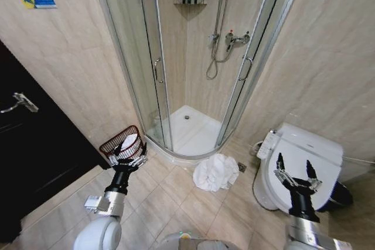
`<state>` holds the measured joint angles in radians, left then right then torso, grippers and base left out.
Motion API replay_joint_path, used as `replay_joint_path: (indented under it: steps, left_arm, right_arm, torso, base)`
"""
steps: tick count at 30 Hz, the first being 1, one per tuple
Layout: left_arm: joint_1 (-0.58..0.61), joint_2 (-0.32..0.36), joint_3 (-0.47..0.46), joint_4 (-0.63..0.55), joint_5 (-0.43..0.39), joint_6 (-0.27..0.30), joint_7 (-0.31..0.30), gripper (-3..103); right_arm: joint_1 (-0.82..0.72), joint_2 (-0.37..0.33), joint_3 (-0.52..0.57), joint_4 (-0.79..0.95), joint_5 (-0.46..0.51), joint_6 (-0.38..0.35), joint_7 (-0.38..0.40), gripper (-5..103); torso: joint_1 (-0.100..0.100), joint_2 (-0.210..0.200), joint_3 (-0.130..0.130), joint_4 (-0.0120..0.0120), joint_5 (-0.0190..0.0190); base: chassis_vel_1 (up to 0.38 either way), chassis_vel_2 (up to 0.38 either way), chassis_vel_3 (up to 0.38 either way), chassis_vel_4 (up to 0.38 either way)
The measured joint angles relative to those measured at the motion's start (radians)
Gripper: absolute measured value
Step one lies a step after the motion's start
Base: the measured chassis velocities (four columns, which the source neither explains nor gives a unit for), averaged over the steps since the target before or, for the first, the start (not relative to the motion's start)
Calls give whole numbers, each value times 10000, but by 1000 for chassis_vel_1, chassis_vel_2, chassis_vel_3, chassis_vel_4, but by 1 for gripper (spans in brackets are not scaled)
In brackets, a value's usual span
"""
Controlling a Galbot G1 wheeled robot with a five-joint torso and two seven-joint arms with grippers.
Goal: Discard the used towel into the hamper.
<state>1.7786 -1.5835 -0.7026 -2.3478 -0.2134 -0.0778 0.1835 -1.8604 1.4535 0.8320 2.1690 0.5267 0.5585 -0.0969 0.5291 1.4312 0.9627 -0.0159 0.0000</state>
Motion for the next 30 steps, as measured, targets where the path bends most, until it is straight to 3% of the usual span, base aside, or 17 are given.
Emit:
replay_joint_path:
  steps: [9,19,22,25,30]
  left_arm:
    - [0,0,0,0,0,0,0,100]
    - [0,0,0,0,0,0,0,100]
    - [0,0,1,0,0,0,1,100]
    - [0,0,1,0,0,0,1,100]
    - [0,0,1,0,0,0,1,100]
  right_arm:
    - [-38,39,-2,11,-5,27,-27,100]
    - [-1,31,4,-312,-33,29,-71,100]
    - [240,-35,-49,-1218,-14,46,-144,100]
    - [639,-274,-230,-3514,13,422,-413,100]
    - [840,-376,-457,-5201,-70,762,-585,100]
  torso:
    - [-28,-59,-33,3,-1]
    - [-300,-647,-346,3,-4]
    - [-392,-848,-455,3,1]
    - [-510,-1109,-594,4,5]
    - [-659,-1416,-757,2,2]
  base:
    - [0,0,0,0]
    - [0,0,0,0]
    - [0,0,0,0]
    - [0,0,0,0]
    - [0,0,0,0]
